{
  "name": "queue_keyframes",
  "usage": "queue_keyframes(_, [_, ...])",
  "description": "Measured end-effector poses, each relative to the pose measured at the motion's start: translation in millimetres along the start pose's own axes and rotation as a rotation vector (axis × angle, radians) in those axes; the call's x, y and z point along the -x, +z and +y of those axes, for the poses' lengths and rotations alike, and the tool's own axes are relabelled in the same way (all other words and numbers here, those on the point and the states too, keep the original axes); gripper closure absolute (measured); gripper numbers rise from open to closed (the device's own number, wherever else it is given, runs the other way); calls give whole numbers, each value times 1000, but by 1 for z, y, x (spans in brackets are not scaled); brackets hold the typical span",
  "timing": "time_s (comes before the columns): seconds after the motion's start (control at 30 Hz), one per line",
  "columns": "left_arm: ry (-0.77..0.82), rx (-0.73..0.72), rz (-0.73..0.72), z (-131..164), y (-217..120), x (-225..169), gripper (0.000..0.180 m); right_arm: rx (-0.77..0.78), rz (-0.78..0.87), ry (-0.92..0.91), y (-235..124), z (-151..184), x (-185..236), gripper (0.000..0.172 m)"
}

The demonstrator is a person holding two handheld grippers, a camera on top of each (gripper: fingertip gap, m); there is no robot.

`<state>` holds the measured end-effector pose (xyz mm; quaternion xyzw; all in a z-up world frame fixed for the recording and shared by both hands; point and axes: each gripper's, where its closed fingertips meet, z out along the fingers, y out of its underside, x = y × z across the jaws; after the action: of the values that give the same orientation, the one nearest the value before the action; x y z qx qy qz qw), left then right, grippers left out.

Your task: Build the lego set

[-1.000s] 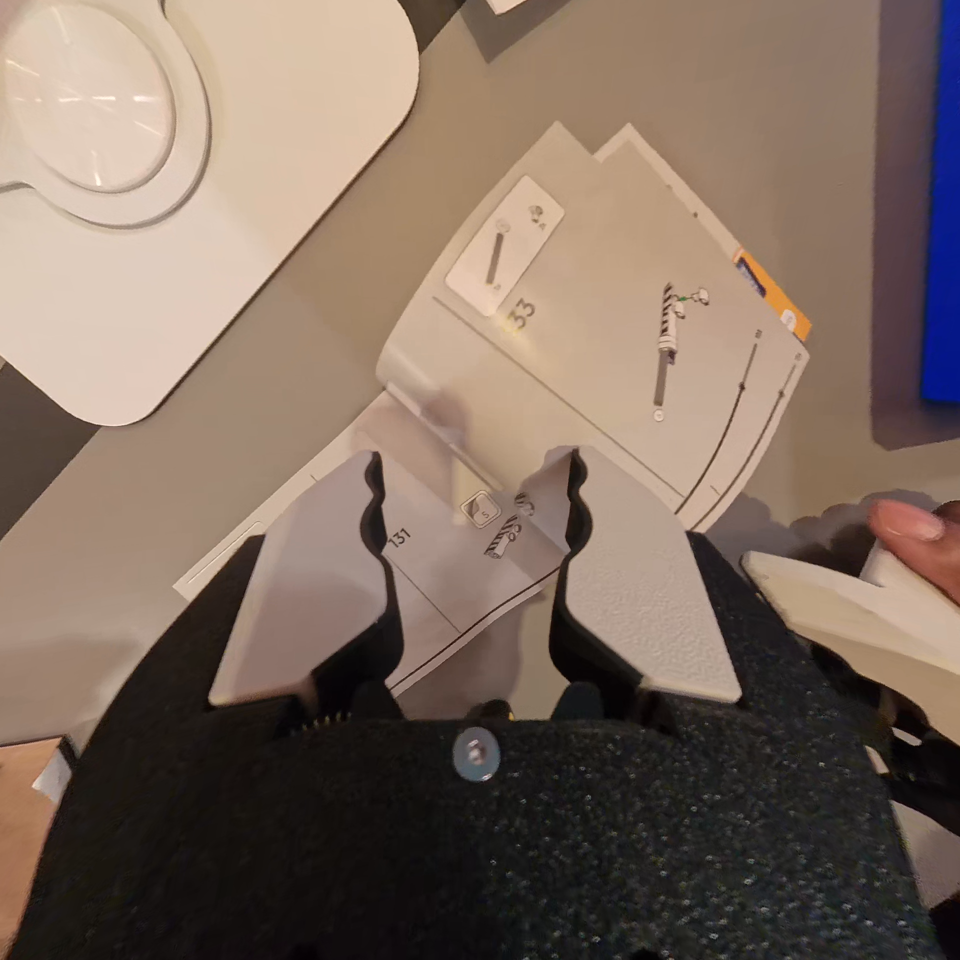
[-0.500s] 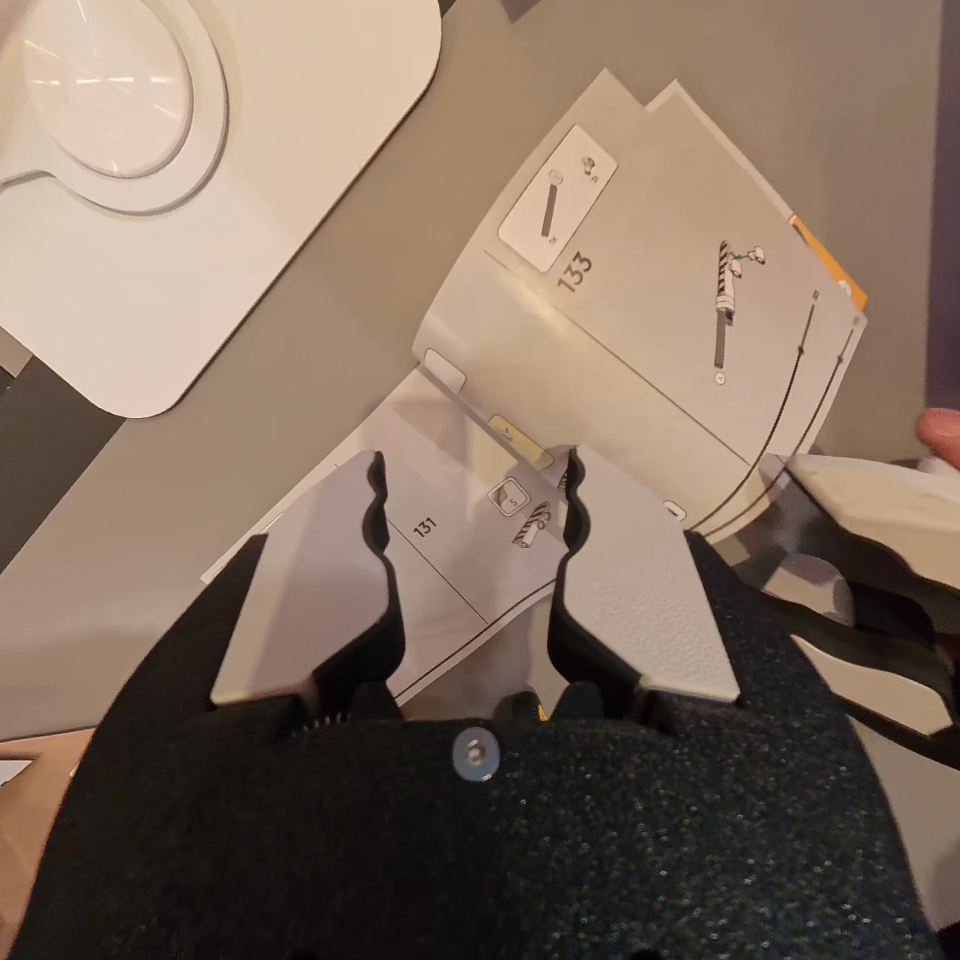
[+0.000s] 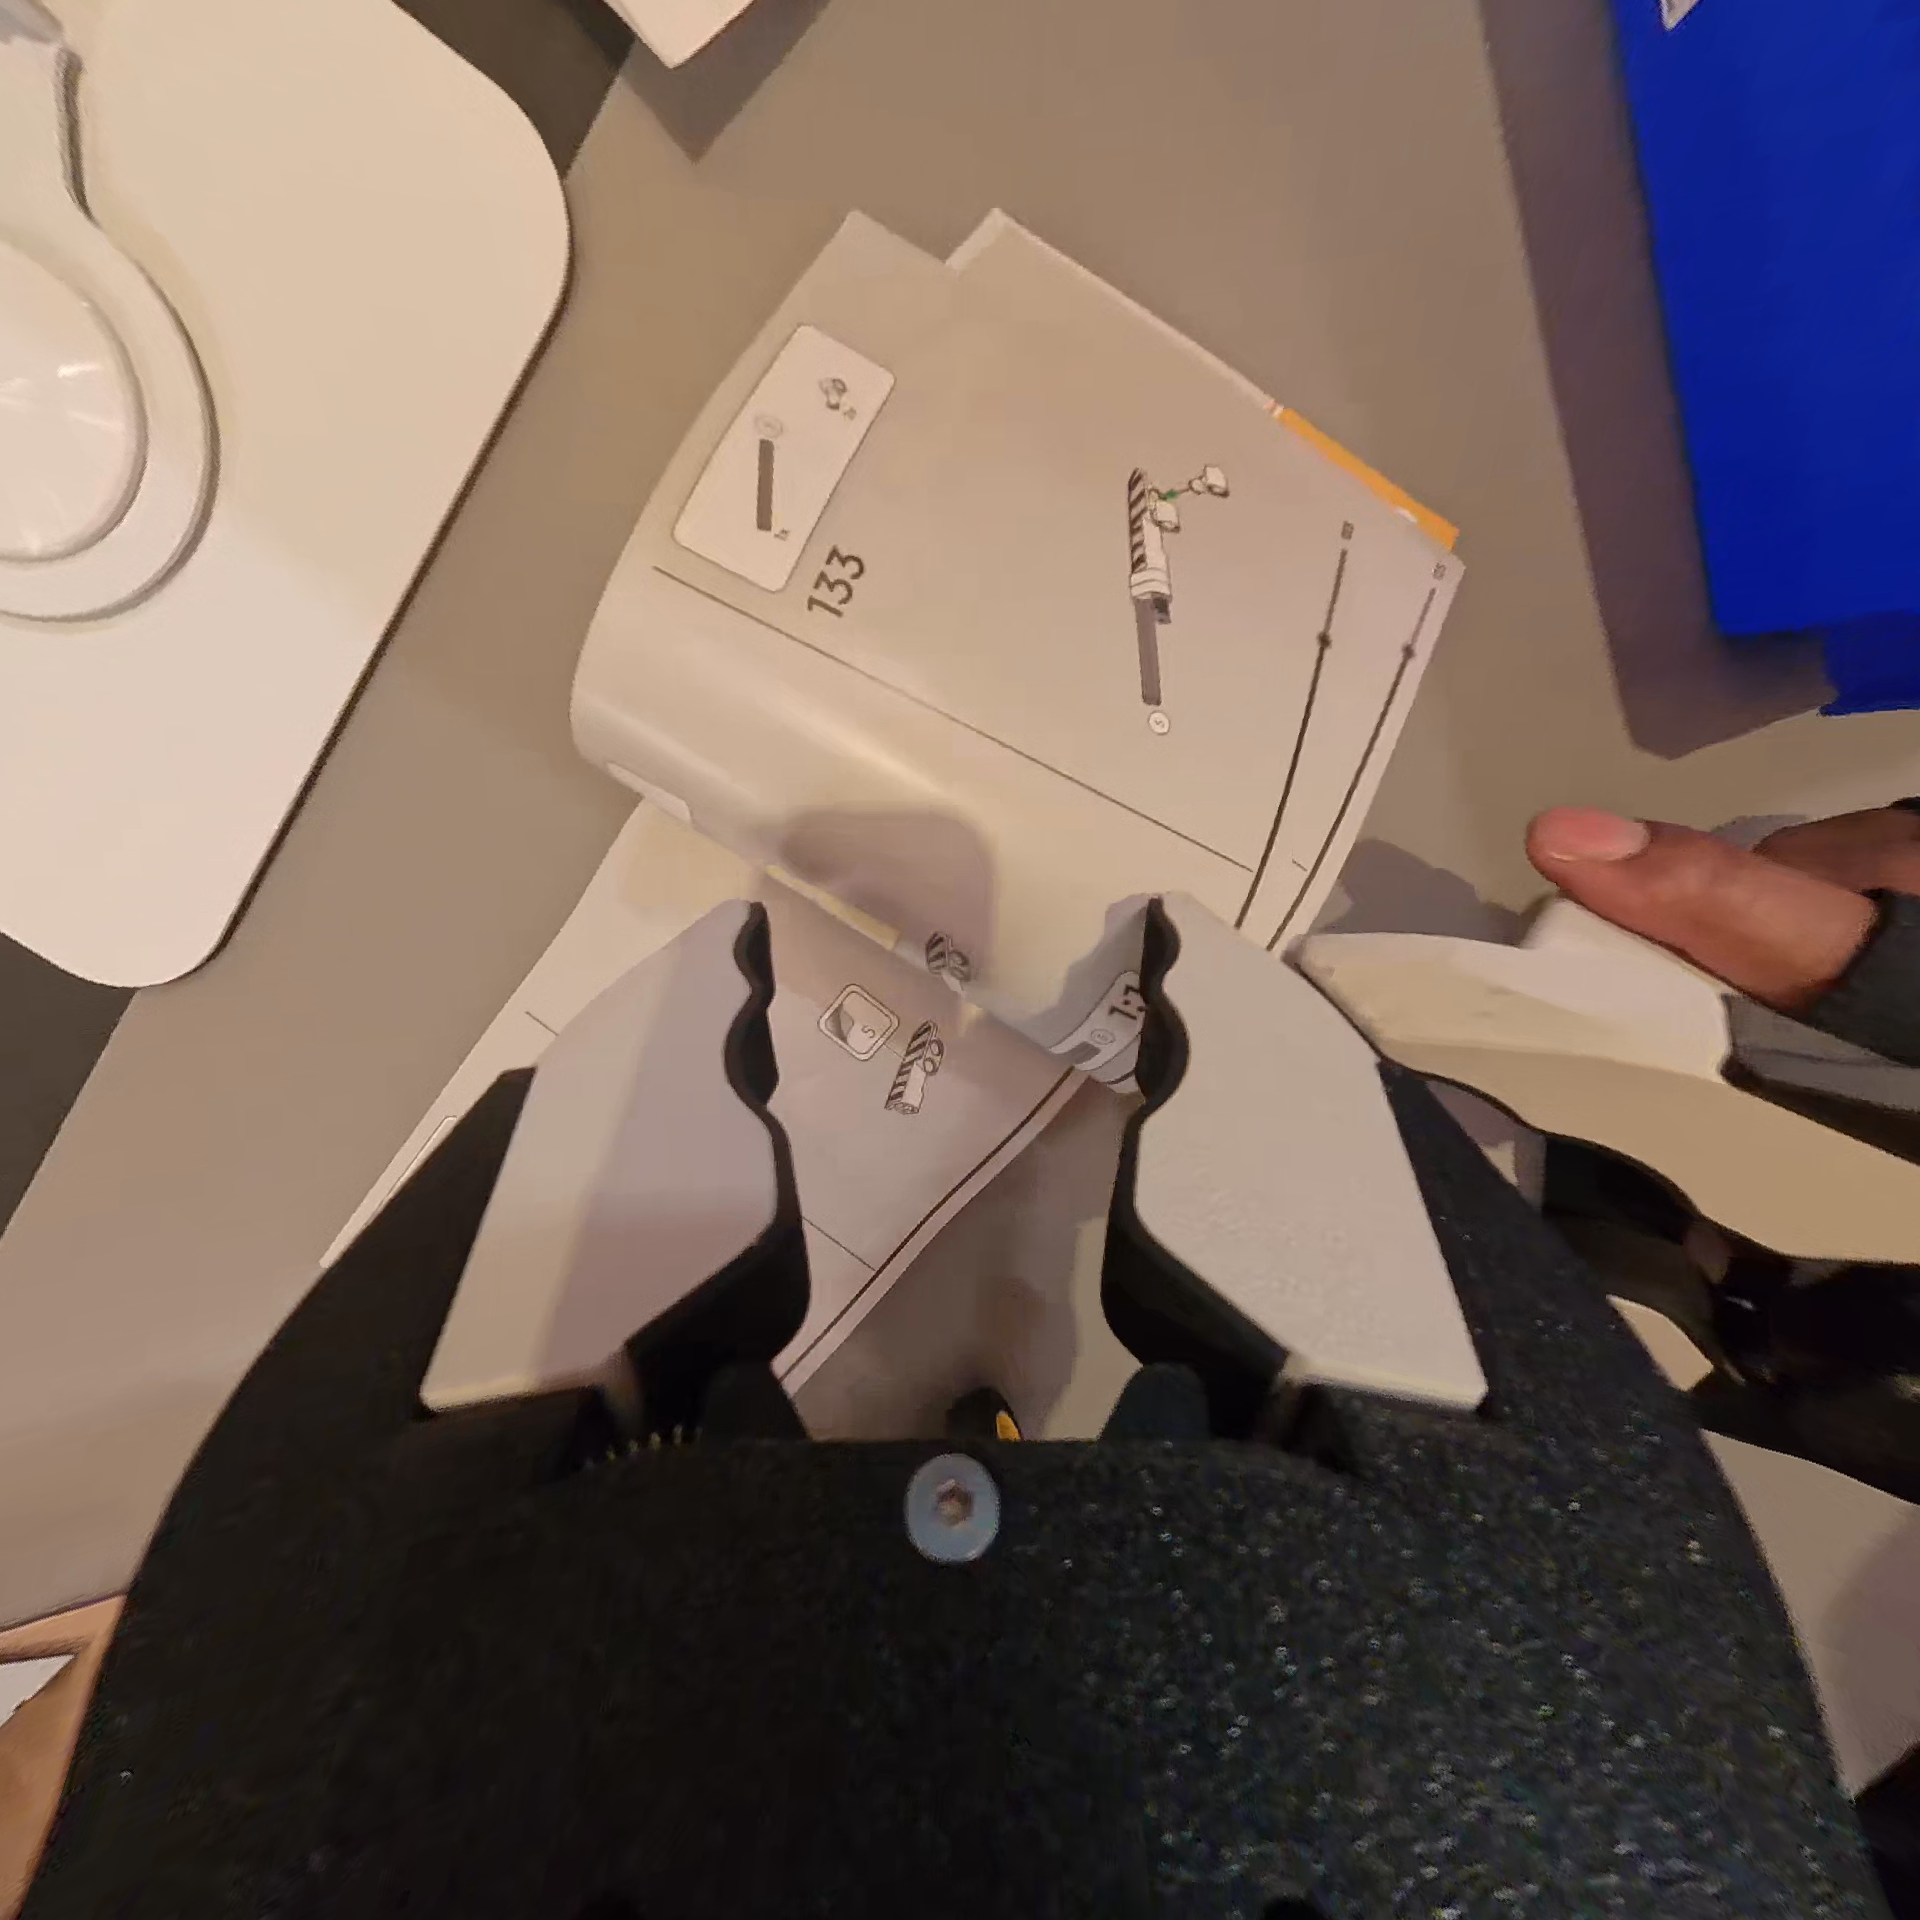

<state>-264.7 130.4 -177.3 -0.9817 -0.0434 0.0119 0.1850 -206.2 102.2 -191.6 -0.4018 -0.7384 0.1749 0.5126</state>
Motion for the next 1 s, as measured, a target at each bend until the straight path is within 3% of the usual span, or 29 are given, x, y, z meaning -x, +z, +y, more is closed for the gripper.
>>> queue_keyframes(0.13, [1,9,-5,0,5,1,112,-32,36,4,-3,-6,-6,111])
queue_keyframes(0.53, [19,30,-76,5,6,19,112,66,-8,-4,6,12,2,119])
queue_keyframes(0.7, [8,-17,-33,-6,3,8,111,68,-18,-22,7,11,3,121])
queue_keyframes(1.0, [-50,24,-98,-7,19,19,97,64,-26,-26,8,10,4,121])
